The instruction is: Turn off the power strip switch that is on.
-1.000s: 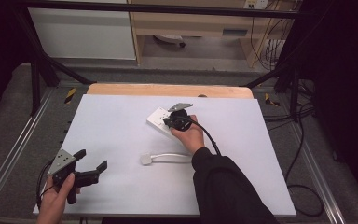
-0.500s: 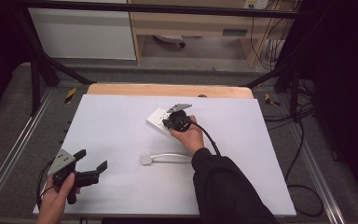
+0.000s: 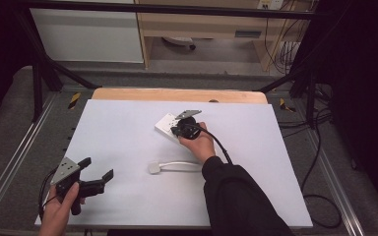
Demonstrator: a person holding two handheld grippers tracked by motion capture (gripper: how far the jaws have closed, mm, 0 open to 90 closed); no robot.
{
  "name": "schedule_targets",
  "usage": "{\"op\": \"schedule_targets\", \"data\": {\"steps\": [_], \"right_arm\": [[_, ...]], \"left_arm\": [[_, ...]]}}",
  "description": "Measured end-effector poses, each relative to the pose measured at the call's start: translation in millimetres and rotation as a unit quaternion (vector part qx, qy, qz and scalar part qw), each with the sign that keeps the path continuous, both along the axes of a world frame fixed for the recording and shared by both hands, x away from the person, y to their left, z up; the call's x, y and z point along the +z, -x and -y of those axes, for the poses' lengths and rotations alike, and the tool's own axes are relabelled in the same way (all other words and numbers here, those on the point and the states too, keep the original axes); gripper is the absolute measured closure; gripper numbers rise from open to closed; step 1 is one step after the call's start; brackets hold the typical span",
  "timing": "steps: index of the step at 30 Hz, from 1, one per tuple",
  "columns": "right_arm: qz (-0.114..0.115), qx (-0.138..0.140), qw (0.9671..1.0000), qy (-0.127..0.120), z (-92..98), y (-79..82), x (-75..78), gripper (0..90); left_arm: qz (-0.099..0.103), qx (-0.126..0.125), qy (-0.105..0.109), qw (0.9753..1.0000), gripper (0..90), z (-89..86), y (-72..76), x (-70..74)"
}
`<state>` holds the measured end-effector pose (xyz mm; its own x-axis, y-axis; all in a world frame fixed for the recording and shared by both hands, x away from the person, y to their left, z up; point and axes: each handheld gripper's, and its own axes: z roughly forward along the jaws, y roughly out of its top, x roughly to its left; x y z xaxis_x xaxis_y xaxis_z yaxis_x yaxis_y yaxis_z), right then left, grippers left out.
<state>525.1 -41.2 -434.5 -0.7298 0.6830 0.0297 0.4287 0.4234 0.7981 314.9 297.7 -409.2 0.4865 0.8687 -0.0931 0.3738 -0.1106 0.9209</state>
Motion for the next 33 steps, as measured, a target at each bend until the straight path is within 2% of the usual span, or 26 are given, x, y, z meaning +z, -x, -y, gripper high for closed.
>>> {"op": "schedule_targets", "data": {"steps": [19,33], "right_arm": [[0.003,-0.002,1.0000,0.005,-1.8,0.1,0.3,90.0],[-0.003,-0.005,0.9999,0.010,-3.2,-0.4,1.4,90.0]], "left_arm": [[-0.001,0.000,0.000,1.0000,4.5,0.1,0.0,0.0],[-0.001,0.001,-0.001,1.0000,4.5,0.4,0.1,0.0]]}}
